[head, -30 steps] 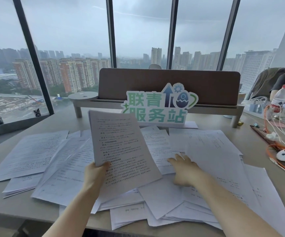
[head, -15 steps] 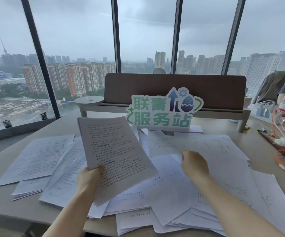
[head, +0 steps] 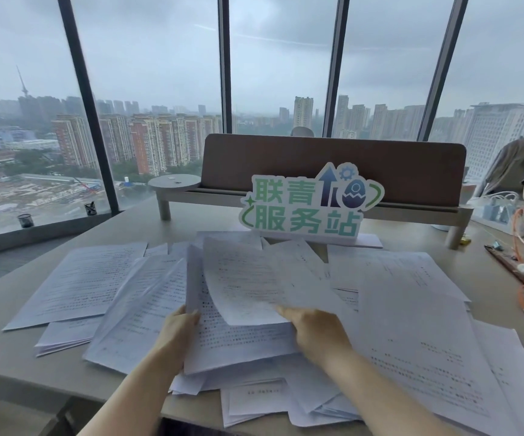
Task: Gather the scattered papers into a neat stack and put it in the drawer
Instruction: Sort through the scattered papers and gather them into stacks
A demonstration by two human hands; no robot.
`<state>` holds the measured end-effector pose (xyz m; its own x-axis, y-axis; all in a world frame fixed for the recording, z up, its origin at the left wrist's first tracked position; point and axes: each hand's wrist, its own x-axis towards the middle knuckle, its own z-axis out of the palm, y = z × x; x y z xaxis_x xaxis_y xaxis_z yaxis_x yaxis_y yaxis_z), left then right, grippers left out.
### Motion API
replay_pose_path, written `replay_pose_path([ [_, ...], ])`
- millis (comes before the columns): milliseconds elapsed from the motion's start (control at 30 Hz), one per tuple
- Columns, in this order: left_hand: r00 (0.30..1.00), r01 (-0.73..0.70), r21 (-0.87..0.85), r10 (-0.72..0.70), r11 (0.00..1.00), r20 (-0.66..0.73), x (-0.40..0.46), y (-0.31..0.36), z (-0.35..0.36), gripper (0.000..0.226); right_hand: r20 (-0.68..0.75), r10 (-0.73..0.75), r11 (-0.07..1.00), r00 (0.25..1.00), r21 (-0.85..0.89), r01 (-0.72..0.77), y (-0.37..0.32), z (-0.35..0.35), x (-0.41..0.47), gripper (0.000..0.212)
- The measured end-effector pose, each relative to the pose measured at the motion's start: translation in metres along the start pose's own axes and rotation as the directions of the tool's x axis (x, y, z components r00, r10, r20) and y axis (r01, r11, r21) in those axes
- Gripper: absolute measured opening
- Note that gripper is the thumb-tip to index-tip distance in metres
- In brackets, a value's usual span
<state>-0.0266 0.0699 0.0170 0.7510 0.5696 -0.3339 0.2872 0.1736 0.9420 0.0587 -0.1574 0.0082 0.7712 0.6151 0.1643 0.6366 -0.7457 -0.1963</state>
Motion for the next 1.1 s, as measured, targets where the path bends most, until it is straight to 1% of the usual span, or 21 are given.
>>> replay_pose_path([
  [33,1.000,0.004,-0.002,-0.004,1.000,-0.004,0.001,0.001,0.001,0.019,0.029,-0.021,1.000,0.999,-0.013,0.021,-0.003,0.002,-0.001,0.067],
  [133,0.999,0.037,-0.028,-0.038,0.999,-0.036,0.000,0.004,0.001,0.029,0.076,-0.056,0.995,0.996,-0.076,0.062,-0.011,0.004,0.000,0.071],
  [200,0.998,0.061,-0.061,-0.062,0.996,-0.017,-0.001,0.005,0.000,0.034,0.094,-0.080,0.991,0.992,-0.100,0.090,-0.013,0.007,0.001,0.071],
  [267,0.997,0.072,-0.062,-0.070,0.995,0.040,0.000,0.005,-0.001,0.035,0.122,-0.099,0.988,0.988,-0.103,0.112,-0.015,0.008,0.000,0.067],
  [300,0.996,0.064,-0.033,-0.062,0.997,0.068,0.000,0.004,-0.002,0.032,0.139,-0.106,0.988,0.985,-0.095,0.120,-0.017,0.007,-0.001,0.061],
  [367,0.996,0.041,0.055,-0.045,0.998,0.082,0.003,0.002,-0.004,0.037,0.169,-0.102,0.993,0.980,-0.050,0.111,-0.020,0.000,-0.007,0.052],
  [400,0.996,0.027,0.091,-0.034,0.995,0.076,0.004,0.001,-0.005,0.040,0.183,-0.072,0.997,0.981,-0.002,0.074,-0.020,-0.006,-0.010,0.056],
  [467,0.998,0.001,0.115,-0.009,0.993,0.064,0.003,0.000,-0.005,0.039,0.178,0.032,0.995,0.983,0.090,-0.049,-0.013,-0.019,-0.015,0.065],
  [500,0.999,-0.009,0.112,0.003,0.994,0.054,0.003,0.000,-0.005,0.038,0.161,0.094,0.989,0.983,0.094,-0.110,-0.007,-0.026,-0.016,0.064],
  [533,0.999,-0.024,0.105,0.020,0.994,0.040,0.004,0.000,-0.004,0.036,0.147,0.164,0.983,0.975,0.060,-0.174,0.002,-0.031,-0.017,0.060],
  [567,0.999,-0.038,0.089,0.035,0.995,0.035,0.003,0.001,-0.003,0.035,0.148,0.245,0.969,0.958,0.002,-0.247,0.012,-0.036,-0.018,0.057],
  [633,0.997,-0.068,0.052,0.067,0.996,0.026,0.002,0.001,0.001,0.033,0.178,0.421,0.907,0.889,-0.075,-0.415,0.031,-0.043,-0.022,0.058],
  [700,0.995,-0.099,0.032,0.099,0.995,0.026,0.000,0.002,0.006,0.032,0.217,0.562,0.826,0.798,-0.100,-0.555,0.045,-0.044,-0.028,0.071],
  [767,0.992,-0.119,0.019,0.118,0.993,0.035,-0.001,0.000,0.011,0.032,0.271,0.655,0.751,0.705,-0.130,-0.648,0.052,-0.040,-0.033,0.088],
  [833,0.992,-0.119,0.002,0.119,0.993,0.044,-0.001,-0.001,0.017,0.031,0.314,0.708,0.691,0.632,-0.126,-0.711,0.054,-0.032,-0.036,0.100],
  [933,0.992,-0.111,-0.016,0.111,0.994,0.053,-0.001,-0.005,0.021,0.030,0.340,0.742,0.645,0.578,-0.128,-0.753,0.053,-0.026,-0.034,0.102],
  [1000,0.992,-0.114,-0.017,0.115,0.993,0.060,-0.002,-0.008,0.021,0.030,0.354,0.760,0.621,0.544,-0.153,-0.768,0.049,-0.027,-0.032,0.097],
  [1100,0.991,-0.118,-0.033,0.120,0.992,0.063,-0.004,-0.009,0.020,0.030,0.329,0.782,0.600,0.528,-0.172,-0.781,0.048,-0.022,-0.030,0.078],
])
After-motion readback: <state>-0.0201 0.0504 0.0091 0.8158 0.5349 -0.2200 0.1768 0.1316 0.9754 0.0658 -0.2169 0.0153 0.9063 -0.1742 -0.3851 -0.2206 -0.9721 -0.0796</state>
